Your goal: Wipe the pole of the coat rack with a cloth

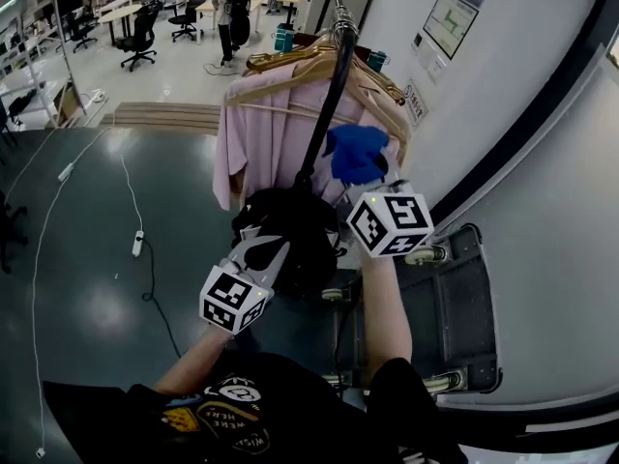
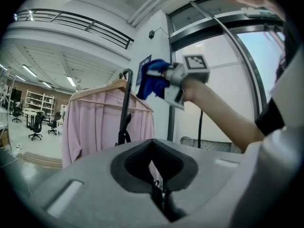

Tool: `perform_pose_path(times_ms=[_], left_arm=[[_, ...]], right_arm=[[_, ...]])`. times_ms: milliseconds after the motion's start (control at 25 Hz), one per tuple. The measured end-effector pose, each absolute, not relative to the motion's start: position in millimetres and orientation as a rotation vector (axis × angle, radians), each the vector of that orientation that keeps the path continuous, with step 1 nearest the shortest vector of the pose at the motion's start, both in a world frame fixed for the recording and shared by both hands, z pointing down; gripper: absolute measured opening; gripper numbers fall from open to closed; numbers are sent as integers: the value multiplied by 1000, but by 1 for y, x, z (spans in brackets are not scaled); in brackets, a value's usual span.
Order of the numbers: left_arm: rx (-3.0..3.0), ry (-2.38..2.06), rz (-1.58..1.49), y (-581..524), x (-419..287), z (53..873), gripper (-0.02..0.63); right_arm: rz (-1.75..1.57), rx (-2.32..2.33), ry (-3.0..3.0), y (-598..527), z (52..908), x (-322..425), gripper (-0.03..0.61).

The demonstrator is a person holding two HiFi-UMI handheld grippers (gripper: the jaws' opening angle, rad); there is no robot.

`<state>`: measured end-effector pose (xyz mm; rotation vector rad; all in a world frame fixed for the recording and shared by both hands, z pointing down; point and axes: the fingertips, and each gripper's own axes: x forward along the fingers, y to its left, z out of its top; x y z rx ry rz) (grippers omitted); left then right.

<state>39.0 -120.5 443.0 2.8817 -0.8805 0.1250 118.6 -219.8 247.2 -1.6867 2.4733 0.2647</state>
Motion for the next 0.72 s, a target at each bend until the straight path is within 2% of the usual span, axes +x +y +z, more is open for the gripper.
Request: perform_pose_path(times_ms=[120,240,360,560,720], left_arm=[[2920,-838,110,-160,38,431,2],[2932,-798,102,-191,35,428,2],[2910,-790,108,-213,26,440,2],[2860,-807,128,-243,18,460,2],[2862,-841,112,-259,20,456,2]], right_arm=[[483,-1753,2419,-287,149,123,26],[462,-1871,2478,-352,123,126,26],[450,-1891,2460,-373,139,128,25],[549,-1802,2360,-320,182,119,24],[496,-1781,2434,-296,259,103,23]])
